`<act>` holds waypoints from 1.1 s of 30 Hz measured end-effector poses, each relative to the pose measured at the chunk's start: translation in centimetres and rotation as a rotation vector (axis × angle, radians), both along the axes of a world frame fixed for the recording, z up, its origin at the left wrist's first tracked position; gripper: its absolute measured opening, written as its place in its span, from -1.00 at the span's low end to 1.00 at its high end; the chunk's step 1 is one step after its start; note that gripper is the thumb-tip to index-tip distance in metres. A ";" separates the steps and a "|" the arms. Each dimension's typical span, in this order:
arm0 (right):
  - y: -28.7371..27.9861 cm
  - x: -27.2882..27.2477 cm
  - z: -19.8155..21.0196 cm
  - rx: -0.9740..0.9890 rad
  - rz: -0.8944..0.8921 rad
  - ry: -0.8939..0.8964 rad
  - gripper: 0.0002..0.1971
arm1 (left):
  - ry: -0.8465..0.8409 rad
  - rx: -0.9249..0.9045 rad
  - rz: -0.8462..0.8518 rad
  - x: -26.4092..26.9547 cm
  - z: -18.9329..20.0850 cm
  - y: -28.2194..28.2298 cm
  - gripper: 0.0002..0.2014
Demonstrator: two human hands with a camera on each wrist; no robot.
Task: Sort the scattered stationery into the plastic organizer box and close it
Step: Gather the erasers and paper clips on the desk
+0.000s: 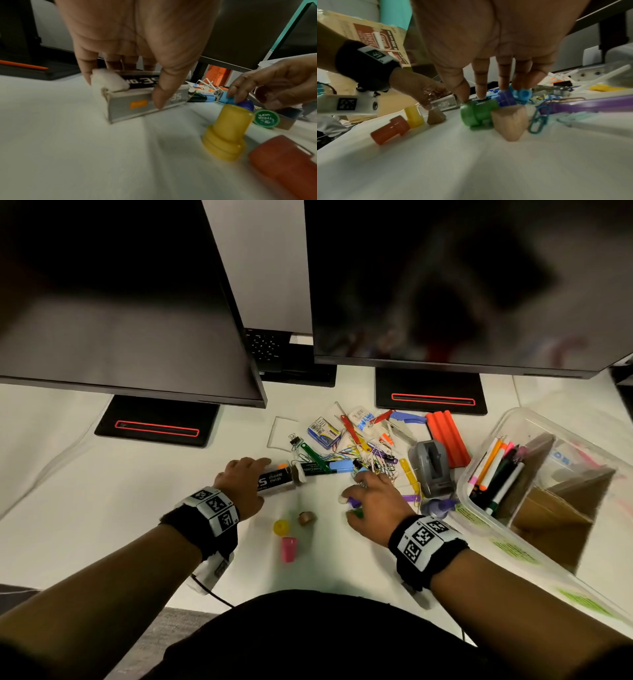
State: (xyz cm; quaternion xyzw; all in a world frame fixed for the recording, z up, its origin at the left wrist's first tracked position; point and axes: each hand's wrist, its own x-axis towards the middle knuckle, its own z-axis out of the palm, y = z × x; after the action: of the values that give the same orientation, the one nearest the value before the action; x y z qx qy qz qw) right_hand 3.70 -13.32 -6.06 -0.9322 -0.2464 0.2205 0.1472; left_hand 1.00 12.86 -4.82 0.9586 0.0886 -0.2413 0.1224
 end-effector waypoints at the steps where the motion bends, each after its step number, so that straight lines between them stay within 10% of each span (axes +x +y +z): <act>1: 0.0 -0.1 -0.1 0.024 -0.022 -0.001 -0.63 | -0.034 0.021 -0.026 -0.2 0.1 -0.1 -0.27; 6: -2.2 0.5 0.7 0.195 -0.280 -0.095 -0.76 | -0.328 -0.182 -0.172 0.9 1.3 -2.5 -0.52; 9: -3.7 0.3 1.2 0.150 -0.239 -0.049 -0.74 | -0.207 -0.232 -0.292 0.9 2.3 -3.9 -0.71; 17: -3.5 -2.4 -0.4 0.060 0.046 -0.015 -0.42 | 0.307 -0.141 -0.388 -2.4 1.8 -4.6 0.10; 33: -1.4 -2.5 -1.4 0.068 0.040 -0.099 -0.55 | 0.026 -0.061 -0.232 -4.6 1.2 -1.7 0.09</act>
State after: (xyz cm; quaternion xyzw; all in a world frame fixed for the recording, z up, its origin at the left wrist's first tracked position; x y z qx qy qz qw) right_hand 1.24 -14.68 -7.51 -0.9313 -0.2794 0.1688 0.1618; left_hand -3.61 11.13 -3.63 0.9550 -0.0287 -0.2690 0.1214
